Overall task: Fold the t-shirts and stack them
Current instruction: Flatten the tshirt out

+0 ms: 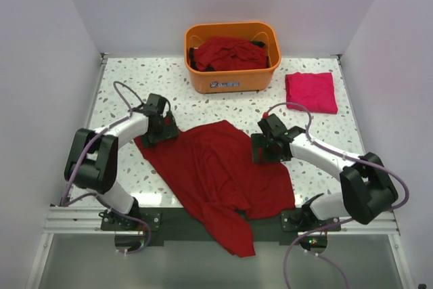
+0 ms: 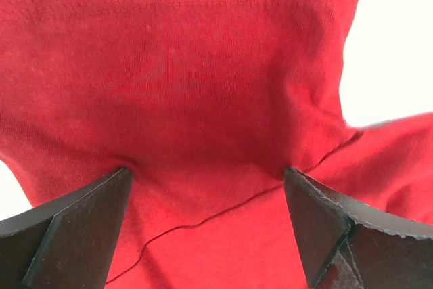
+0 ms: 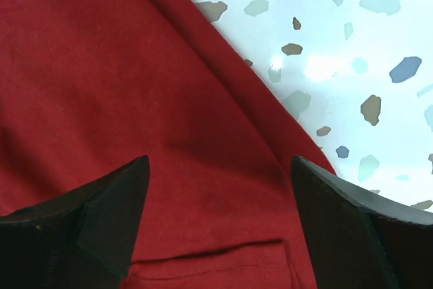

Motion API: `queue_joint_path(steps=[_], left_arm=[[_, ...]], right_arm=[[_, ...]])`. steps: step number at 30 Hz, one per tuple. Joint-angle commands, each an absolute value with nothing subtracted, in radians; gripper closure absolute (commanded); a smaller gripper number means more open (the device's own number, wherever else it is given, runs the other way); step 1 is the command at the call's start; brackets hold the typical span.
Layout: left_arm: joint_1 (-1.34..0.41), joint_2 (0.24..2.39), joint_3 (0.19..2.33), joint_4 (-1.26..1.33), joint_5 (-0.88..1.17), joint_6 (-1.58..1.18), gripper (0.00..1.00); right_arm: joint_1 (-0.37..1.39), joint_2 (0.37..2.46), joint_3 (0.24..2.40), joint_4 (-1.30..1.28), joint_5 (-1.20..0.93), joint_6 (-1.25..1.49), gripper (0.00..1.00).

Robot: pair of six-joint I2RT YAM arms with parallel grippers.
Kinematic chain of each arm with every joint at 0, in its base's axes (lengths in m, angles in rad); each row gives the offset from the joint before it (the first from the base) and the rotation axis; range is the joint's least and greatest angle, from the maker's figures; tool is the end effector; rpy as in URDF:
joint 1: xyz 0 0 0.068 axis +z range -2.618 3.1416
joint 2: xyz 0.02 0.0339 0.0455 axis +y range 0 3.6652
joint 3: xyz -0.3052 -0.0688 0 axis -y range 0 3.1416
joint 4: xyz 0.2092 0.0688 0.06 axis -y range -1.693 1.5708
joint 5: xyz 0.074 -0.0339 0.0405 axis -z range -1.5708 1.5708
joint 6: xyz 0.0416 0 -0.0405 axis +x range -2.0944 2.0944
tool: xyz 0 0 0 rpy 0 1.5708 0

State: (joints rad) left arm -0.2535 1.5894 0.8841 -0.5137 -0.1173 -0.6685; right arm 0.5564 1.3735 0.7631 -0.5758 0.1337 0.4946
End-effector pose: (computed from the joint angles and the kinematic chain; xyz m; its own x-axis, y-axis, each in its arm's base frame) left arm 0.2564 -0.0614 0.2205 -0.8433 -0.4174 -0.3385 -0.3984 0.9083 -0.1274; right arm 0.1806 0.1058 0.2352 -0.9211 -0.0189 -0.3889 -0.0497 0.9964 0.0693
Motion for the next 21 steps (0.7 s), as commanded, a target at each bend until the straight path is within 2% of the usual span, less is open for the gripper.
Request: queue_joint_path(steps=[1,3,5,7,13,18,21], left_arm=[[-0.239,1.745,0.972,-0.371,-0.104,-0.621,0.00],[-0.230,1.839,1.081,-0.354,-0.115,-0.594,0.00],[-0.218,1.946,1.220,-0.359,-0.094,-0.568,0.00],[-0.215,2.018,1.316,-0.371,-0.075,-0.548,0.00],[-0.212,2.235,1.647,-0.429,-0.066,-0.492,0.00],[-0.210,2.256,1.796,-0.452,-0.074,-0.453,0.00],[-0.212,2.241,1.861,-0.512,-0.081,-0.442,0.00]], right_arm=[[0.558,1.405,0.756,-0.545,0.113,0.472,0.14],[0.545,1.448,0.764,-0.549,0.159,0.477,0.17],[0.517,1.480,0.781,-0.534,0.195,0.483,0.28],[0.471,1.532,0.801,-0.526,0.210,0.488,0.35],[0.358,1.672,0.916,-0.506,0.232,0.474,0.37],[0.292,1.701,1.028,-0.496,0.239,0.488,0.38],[0.291,1.660,1.066,-0.494,0.209,0.471,0.34]])
